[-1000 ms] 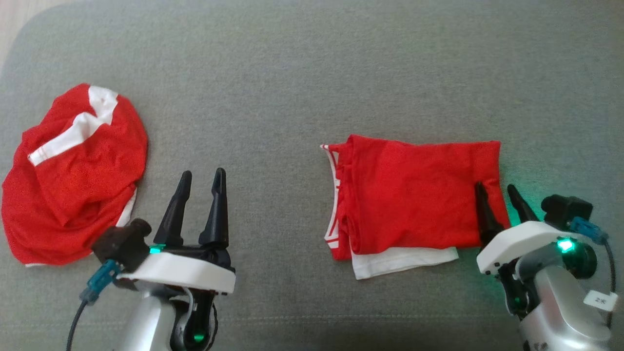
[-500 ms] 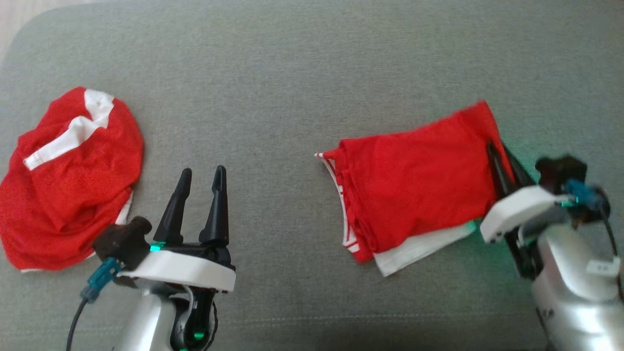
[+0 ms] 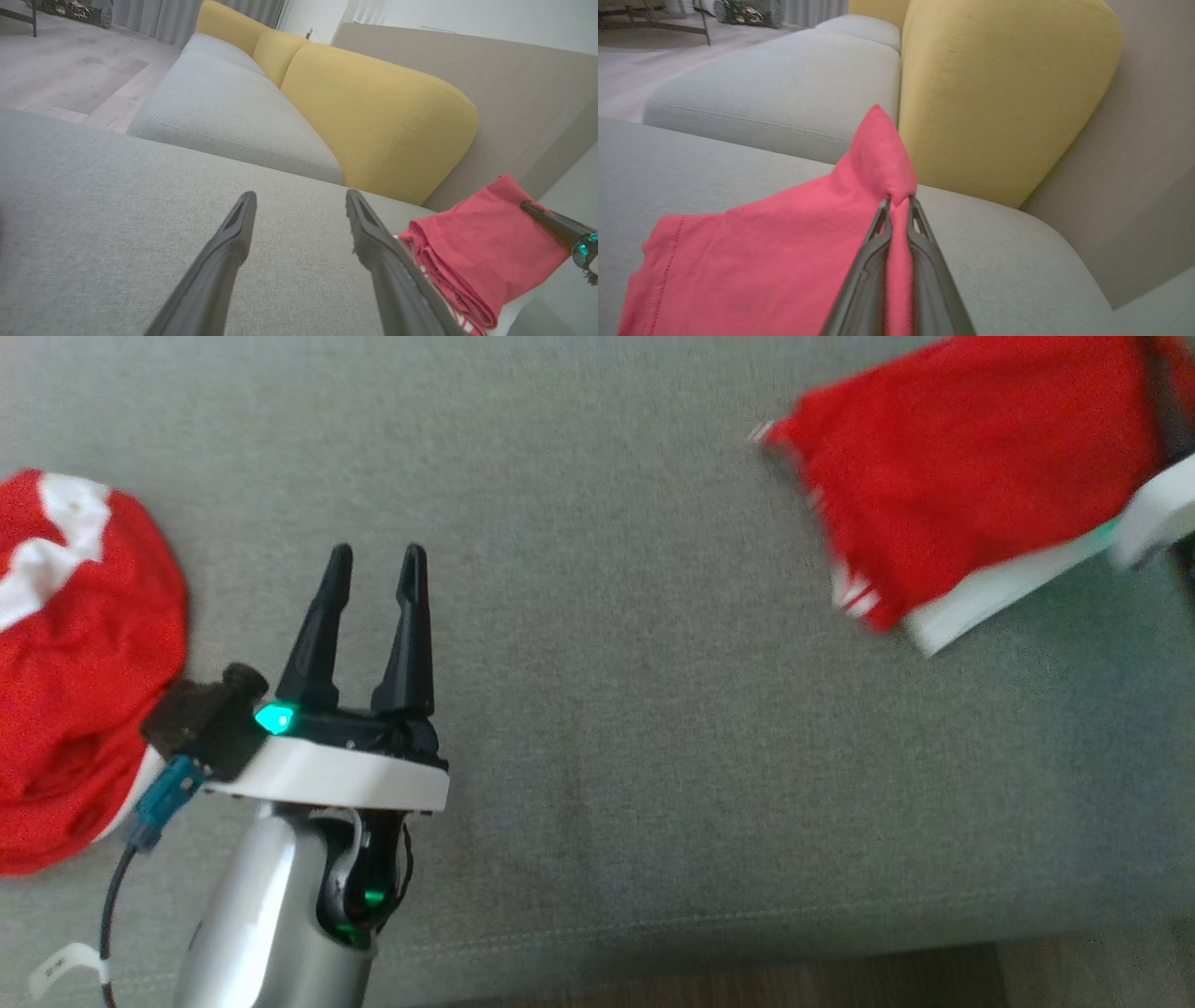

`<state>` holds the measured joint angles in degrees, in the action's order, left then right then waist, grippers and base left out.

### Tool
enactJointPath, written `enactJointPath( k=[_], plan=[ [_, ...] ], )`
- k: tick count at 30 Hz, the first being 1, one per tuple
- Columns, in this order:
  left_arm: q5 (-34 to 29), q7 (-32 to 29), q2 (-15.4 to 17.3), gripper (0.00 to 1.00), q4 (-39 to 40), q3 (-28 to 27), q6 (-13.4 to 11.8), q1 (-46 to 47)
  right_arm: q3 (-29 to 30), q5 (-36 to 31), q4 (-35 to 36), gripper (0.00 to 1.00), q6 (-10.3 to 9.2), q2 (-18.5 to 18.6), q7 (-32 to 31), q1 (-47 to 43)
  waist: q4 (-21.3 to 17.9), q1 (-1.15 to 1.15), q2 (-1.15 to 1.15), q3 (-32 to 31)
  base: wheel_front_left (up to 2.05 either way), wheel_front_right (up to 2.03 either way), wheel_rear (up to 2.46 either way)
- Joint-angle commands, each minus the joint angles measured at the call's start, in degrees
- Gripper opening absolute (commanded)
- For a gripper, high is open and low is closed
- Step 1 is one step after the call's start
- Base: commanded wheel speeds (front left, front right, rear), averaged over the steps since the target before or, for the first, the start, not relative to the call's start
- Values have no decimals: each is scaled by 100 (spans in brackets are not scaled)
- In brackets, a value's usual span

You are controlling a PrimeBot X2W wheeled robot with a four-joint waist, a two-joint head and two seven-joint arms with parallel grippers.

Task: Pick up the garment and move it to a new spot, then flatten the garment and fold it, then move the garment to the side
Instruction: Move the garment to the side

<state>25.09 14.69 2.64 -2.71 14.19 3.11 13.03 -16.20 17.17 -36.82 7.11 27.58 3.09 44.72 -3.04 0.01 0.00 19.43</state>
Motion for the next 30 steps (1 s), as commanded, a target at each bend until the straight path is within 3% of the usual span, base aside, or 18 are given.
enactJointPath(
  k=[1,8,17,18,19,30],
  plan=[
    [-101,30,23,100,224,-215,35,203,69,131,55,0,37,228,-80,239,-131,-1,0,306,0,0,0],
    [-206,30,23,100,267,-328,92,425,576,236,-556,0,37,627,-244,847,-259,-1,0,755,0,0,0],
    [-281,30,23,100,232,-347,151,550,1219,-228,-1120,0,37,378,-182,1274,-313,-1,0,954,0,0,0],
    [-284,30,23,100,225,-345,155,564,1237,-305,-1132,38,37,332,-144,1286,-308,-1,0,961,0,0,0],
    [-286,30,23,100,218,-351,159,575,1316,-288,-1153,100,37,260,-109,1301,-305,-1,0,966,0,0,0],
    [-145,30,23,100,114,-461,164,521,1489,-344,-1041,100,37,-67,100,1237,-174,-1,0,520,0,0,0]
  ],
)
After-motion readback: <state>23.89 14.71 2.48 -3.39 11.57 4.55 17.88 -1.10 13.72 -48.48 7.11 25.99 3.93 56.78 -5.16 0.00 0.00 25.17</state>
